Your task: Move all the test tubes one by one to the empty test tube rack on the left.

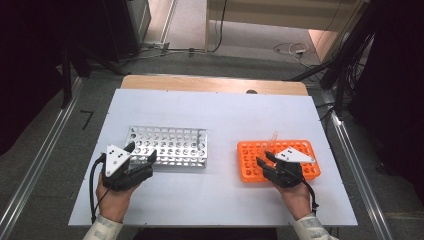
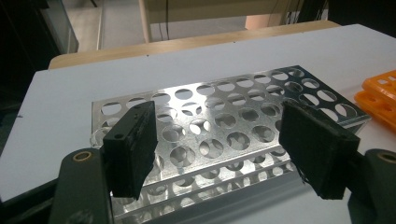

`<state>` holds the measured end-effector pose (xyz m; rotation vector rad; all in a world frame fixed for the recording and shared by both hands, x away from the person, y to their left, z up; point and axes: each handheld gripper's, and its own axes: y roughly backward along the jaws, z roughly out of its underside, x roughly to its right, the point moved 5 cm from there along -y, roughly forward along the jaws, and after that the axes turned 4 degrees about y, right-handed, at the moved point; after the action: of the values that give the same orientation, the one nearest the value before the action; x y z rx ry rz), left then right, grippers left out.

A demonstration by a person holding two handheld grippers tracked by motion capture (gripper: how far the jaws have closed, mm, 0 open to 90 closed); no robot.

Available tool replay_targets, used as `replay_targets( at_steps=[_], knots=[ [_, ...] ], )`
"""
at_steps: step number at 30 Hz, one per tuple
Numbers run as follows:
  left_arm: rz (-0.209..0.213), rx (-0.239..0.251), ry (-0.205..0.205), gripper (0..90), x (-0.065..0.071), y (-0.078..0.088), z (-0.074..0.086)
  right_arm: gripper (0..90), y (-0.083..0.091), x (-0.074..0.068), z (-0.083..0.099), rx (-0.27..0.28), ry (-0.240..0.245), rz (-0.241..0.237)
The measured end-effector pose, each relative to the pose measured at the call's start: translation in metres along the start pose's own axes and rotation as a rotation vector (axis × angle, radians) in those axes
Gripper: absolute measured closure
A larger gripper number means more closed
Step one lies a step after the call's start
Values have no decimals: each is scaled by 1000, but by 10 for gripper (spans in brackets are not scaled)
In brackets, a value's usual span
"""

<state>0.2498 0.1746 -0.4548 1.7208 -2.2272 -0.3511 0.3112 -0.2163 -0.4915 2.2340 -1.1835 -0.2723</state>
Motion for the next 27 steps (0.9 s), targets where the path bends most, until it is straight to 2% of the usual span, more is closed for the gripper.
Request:
replay_targets(
  at_steps=[23, 27],
  knots=[
    [2, -1, -3, 281, 1, -1, 1, 723, -13, 3, -2, -7, 14, 30],
    [7, -5, 0, 280, 2, -2, 1, 727, -13, 3, -3, -6, 17, 30]
  ],
)
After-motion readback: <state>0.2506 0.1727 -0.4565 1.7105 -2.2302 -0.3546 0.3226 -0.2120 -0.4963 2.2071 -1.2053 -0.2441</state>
